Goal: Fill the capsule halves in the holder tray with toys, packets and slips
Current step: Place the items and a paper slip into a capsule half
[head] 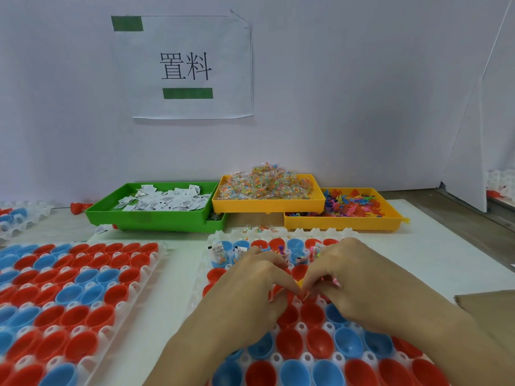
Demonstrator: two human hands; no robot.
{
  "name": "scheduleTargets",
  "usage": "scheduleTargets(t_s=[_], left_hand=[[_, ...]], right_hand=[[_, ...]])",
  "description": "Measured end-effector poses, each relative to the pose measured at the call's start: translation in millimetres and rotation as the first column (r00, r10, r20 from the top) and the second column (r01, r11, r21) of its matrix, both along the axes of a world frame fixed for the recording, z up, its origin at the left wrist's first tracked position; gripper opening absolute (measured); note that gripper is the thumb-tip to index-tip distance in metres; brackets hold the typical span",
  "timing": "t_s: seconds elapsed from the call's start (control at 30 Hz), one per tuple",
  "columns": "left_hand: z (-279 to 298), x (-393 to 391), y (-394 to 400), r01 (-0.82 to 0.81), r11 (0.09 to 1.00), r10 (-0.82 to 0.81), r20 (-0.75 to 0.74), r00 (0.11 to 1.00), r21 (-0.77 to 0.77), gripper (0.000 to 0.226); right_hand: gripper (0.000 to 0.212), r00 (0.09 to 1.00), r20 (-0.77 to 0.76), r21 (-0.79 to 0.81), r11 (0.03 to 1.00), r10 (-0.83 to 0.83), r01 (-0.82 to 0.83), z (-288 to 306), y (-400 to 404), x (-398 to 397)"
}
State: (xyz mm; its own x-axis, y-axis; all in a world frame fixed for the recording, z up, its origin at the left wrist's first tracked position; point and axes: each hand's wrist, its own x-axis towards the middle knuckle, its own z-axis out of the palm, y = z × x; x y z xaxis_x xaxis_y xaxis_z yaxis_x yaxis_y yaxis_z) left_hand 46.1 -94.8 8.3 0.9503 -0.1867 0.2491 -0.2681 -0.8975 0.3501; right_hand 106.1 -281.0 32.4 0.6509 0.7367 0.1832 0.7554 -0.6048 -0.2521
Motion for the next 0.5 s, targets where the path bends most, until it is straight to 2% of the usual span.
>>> scheduleTargets(t_s=[0.23, 0.4, 0.5], left_hand=[[-4.7, 3.5, 2.9, 0.027, 0.996, -0.023, 0.051, 0.998, -0.082, 0.025], [7.7, 4.7, 11.3, 0.039, 0.957, 0.006, 0.153, 0.988, -0.289, 0.026], [14.1, 4.8, 21.5, -0.011, 0.890, 0.109, 0.189, 0.976, -0.455, 0.026]], right_hand=[[0.022, 1.000, 0.029, 0.020, 1.000, -0.009, 0.009, 1.3, -1.1, 1.6], [0.015, 1.000, 0.021, 0.171, 0.985, -0.007, 0.003, 3.8, -7.8, 3.6], [0.014, 0.999, -0.037, 0.291, 0.957, 0.002, 0.009, 4.2, -10.0, 5.7]])
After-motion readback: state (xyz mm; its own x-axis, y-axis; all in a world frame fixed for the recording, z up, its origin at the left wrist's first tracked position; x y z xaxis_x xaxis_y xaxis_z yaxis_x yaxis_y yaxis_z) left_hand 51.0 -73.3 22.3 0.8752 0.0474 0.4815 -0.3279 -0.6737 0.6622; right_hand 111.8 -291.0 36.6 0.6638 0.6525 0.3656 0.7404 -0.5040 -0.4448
